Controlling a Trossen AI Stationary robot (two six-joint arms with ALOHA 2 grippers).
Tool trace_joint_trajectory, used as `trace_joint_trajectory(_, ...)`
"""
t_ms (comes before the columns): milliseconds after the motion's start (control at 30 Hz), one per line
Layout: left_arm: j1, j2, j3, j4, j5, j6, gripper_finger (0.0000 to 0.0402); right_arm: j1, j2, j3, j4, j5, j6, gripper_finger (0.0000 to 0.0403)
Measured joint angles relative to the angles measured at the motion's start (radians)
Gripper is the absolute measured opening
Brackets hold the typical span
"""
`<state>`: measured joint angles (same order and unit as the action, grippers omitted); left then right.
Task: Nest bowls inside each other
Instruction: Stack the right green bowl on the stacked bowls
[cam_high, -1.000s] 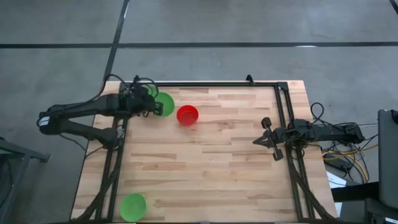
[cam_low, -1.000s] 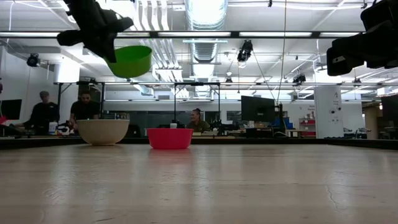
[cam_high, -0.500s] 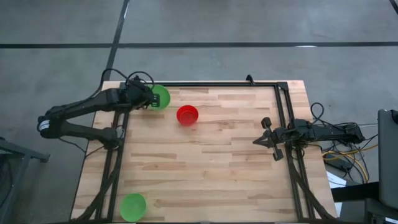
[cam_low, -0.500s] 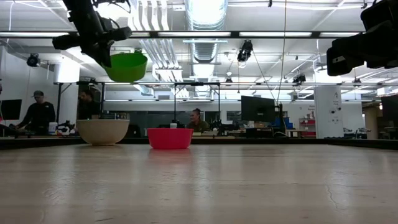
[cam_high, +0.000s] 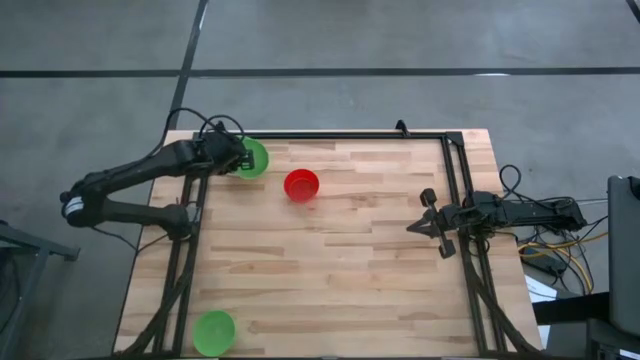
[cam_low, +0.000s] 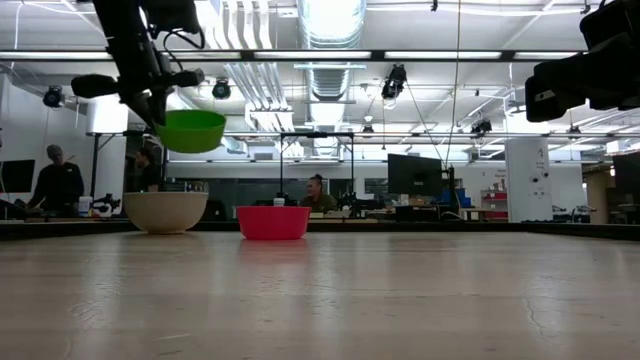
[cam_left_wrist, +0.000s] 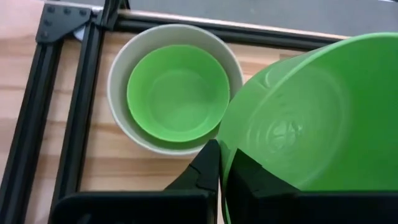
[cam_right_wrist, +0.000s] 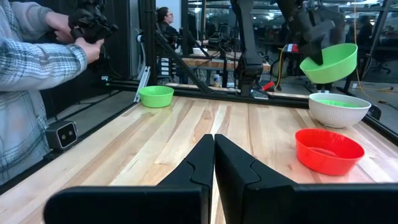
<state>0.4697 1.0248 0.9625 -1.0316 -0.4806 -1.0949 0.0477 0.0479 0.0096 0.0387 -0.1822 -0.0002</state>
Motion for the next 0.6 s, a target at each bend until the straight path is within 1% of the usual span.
trace_joint_trajectory(467, 0.063, 0.000, -0.004, -0.001, 0.013, -0.017, 0.0013, 0.000, 0.000, 0.000, 0.000, 0.000, 0.000, 0.0009)
trace_joint_trajectory(600, 0.092, 0.000, -0.004, -0.007, 0.033, -0.022, 0.0011, 0.000, 0.000, 0.000, 0.000, 0.000, 0.000, 0.0009)
